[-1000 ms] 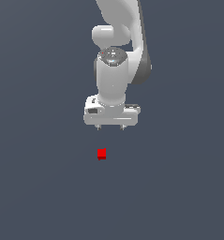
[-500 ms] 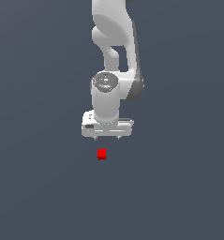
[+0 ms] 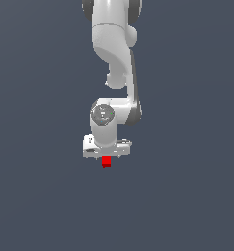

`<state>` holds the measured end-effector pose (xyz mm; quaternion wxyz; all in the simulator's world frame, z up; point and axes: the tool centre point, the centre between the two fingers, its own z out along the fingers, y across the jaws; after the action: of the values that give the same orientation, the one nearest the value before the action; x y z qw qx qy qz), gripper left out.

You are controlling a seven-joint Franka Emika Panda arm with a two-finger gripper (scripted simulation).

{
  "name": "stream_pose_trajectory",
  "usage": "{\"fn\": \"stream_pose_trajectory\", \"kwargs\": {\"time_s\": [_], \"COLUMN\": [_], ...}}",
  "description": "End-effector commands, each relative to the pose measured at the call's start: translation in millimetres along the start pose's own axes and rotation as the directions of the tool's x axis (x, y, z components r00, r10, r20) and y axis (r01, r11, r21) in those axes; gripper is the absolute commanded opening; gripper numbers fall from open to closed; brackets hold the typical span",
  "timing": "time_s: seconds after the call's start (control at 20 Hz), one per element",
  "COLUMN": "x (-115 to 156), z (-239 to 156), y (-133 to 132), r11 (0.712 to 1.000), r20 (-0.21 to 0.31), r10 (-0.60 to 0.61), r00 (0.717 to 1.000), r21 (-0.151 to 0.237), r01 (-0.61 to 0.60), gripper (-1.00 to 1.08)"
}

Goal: Pick up the red cube and move it to a goal position.

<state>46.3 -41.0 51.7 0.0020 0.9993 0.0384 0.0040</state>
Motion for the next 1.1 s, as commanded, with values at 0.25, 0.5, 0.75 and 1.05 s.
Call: {"fn": "stream_pose_trajectory", "kwargs": {"time_s": [0.25,0.5,0.75,1.05], "x": [8,10,10,10], "z": [30,34,32,32], "y": [8,9,8,8], "r11": [1.0,1.0,1.0,1.0], "r20": [0.007,0.008,0.008,0.008], "r10": [-0.019,-0.021,-0.021,-0.021], "r00": [1.0,1.0,1.0,1.0], "r21": [0.004,0.005,0.005,0.005], "r01": [0.019,0.021,0.021,0.021], "gripper": [1.0,1.0,-1.0,-1.0]}}
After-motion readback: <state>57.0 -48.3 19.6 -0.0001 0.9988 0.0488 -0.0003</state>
